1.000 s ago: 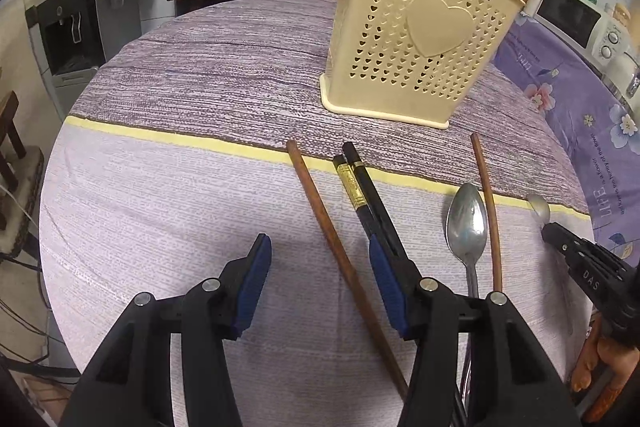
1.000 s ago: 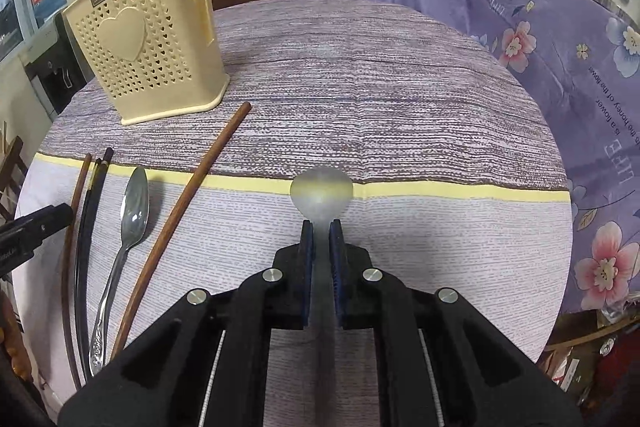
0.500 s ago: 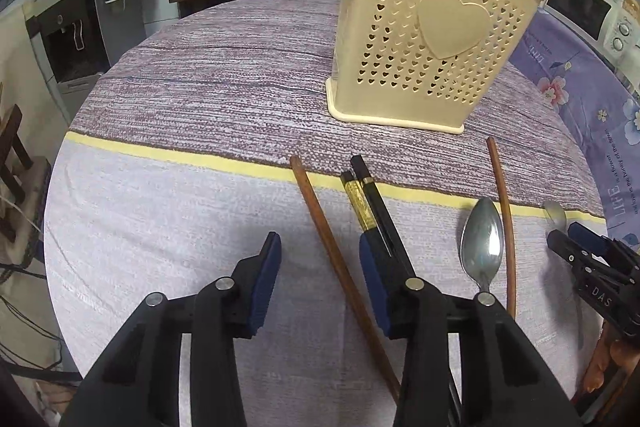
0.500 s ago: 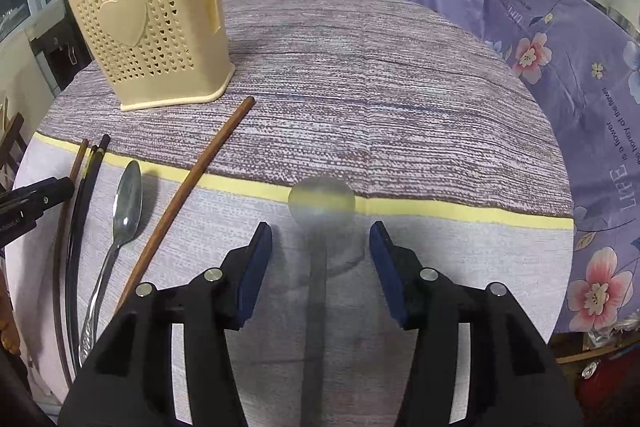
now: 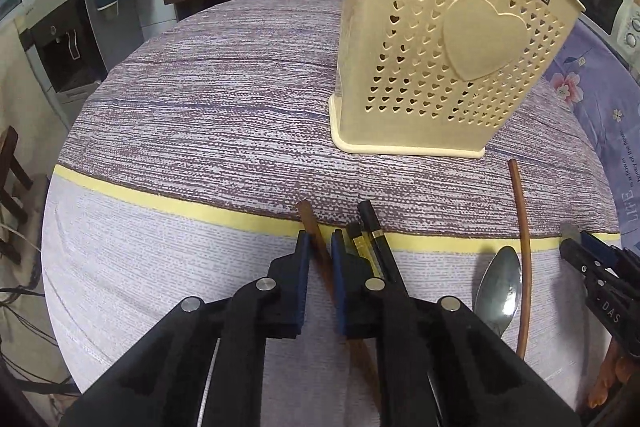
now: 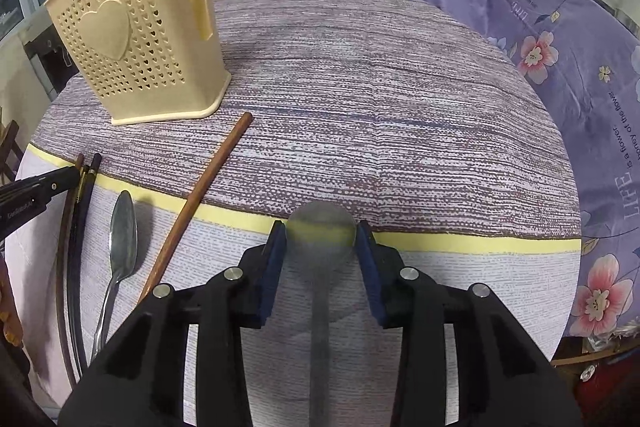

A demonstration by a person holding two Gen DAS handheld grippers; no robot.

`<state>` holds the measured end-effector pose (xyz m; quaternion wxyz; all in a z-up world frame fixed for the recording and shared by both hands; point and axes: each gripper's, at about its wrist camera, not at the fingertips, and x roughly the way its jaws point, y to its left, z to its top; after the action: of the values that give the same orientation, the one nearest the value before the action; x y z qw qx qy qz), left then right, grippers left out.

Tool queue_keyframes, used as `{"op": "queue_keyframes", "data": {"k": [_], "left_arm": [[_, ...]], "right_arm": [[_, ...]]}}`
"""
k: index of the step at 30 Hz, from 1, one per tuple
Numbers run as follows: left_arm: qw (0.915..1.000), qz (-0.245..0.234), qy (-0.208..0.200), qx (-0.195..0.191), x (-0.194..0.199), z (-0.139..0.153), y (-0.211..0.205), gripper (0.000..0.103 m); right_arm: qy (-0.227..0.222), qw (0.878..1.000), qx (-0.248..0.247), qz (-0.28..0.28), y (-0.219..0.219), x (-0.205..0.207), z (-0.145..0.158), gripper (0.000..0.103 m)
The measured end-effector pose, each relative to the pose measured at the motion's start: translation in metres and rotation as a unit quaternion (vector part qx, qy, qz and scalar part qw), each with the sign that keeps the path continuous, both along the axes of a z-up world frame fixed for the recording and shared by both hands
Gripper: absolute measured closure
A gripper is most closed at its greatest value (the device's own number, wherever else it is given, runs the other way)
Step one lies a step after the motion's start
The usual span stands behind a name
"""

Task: Organize utensils

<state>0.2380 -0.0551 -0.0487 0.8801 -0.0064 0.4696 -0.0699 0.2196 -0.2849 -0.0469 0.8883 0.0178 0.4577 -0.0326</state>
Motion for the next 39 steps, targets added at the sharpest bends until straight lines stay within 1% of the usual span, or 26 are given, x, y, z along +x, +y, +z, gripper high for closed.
{"op": "queue_keyframes", "data": {"k": [3, 5, 8, 12, 14, 17, 20, 24, 27, 29, 32, 39], "left_arm": [[1.0, 0.0, -0.001, 0.001, 0.002, 0.0, -0.001, 0.092], [1.0, 0.002, 0.0, -0.007, 0.002, 0.001, 0.001, 0.093], [0.9999, 0.003, -0.004, -0.015, 0.003, 0.004, 0.004, 0.094], [0.9991, 0.003, -0.022, -0.036, -0.001, 0.021, 0.012, 0.094], [0.9981, 0.002, -0.038, -0.049, -0.006, 0.036, 0.016, 0.094], [0.9956, -0.003, -0.07, -0.062, -0.016, 0.063, 0.022, 0.095], [0.9918, -0.009, -0.105, -0.073, -0.029, 0.094, 0.029, 0.095], [0.9844, -0.008, -0.152, -0.088, -0.042, 0.131, 0.043, 0.095], [0.9793, -0.004, -0.185, -0.082, -0.048, 0.15, 0.049, 0.095], [0.9786, -0.004, -0.19, -0.078, -0.047, 0.152, 0.047, 0.095], [0.979, -0.008, -0.185, -0.084, -0.043, 0.15, 0.048, 0.095], [0.9767, -0.013, -0.196, -0.087, -0.048, 0.154, 0.052, 0.096]], "right_arm": [[-0.002, 1.0, 0.006, 0.001, -0.002, 0.001, 0.001, 0.066], [-0.006, 1.0, 0.015, 0.0, -0.005, 0.002, 0.002, 0.066], [-0.025, 0.999, 0.029, -0.002, -0.009, -0.001, 0.01, 0.066], [-0.058, 0.997, 0.057, 0.001, -0.016, -0.009, 0.028, 0.066], [-0.075, 0.995, 0.071, 0.006, -0.018, -0.014, 0.04, 0.066], [-0.096, 0.993, 0.072, 0.013, -0.018, -0.021, 0.058, 0.066], [-0.119, 0.99, 0.072, 0.019, -0.018, -0.032, 0.081, 0.066], [-0.14, 0.986, 0.085, 0.026, -0.02, -0.044, 0.103, 0.066], [-0.149, 0.984, 0.087, 0.031, -0.017, -0.051, 0.112, 0.066], [-0.151, 0.985, 0.082, 0.032, -0.013, -0.051, 0.113, 0.066], [-0.149, 0.985, 0.079, 0.032, -0.009, -0.049, 0.112, 0.066], [-0.153, 0.985, 0.075, 0.037, -0.006, -0.052, 0.118, 0.066]]}}
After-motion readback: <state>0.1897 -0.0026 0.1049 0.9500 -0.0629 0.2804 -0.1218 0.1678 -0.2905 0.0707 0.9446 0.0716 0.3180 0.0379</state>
